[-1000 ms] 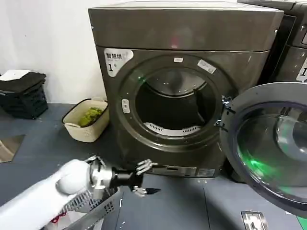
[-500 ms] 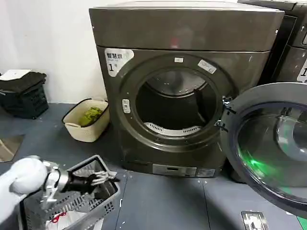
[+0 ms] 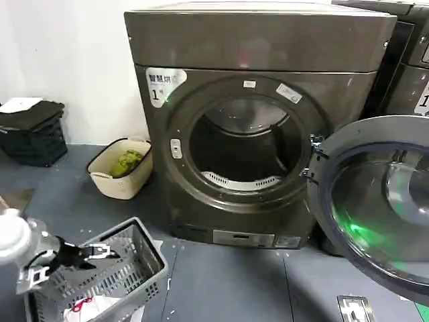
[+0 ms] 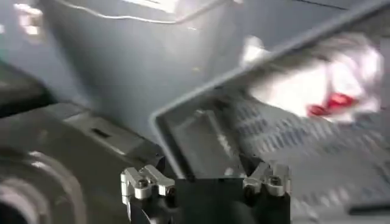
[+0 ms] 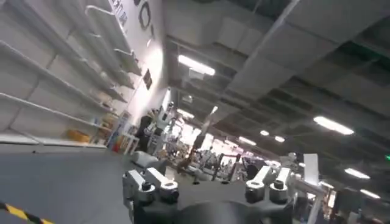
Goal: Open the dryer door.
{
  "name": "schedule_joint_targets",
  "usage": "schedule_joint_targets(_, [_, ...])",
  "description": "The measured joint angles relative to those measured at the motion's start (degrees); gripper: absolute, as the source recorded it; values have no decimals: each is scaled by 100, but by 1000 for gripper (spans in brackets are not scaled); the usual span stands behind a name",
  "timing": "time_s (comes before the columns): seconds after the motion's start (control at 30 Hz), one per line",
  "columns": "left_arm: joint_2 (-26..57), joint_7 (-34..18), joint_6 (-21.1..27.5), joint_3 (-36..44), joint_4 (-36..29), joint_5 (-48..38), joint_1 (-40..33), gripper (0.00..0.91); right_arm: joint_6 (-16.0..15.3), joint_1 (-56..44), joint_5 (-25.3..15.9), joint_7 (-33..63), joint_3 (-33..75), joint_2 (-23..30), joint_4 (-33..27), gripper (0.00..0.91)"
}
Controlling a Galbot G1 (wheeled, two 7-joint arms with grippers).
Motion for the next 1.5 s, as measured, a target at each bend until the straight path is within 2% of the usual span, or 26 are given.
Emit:
schedule_joint_targets(0.2, [253,-322,-1,-101,-81,1236,206,907,4,52,-39,-1,-72,45,14,907])
schedule_joint_targets(0.37, [356,-304,2,-134,-83,1715,179,907,20,56,-119,-20,-69,61,31,907])
schedule_joint_targets(1.13, [425,-439,8,-151,-5,1857,274,907,81,25,-94,-3,-62,140,17,907])
schedule_joint_targets(1.23, [417,-456,10,-151,-1,1868,327,907,55,21,11,4,-65,160,14,907])
schedule_joint_targets(1.5, [399,-690,11,-151,7,2094,356,907,53,27,76,-4,-113,170,-28,907])
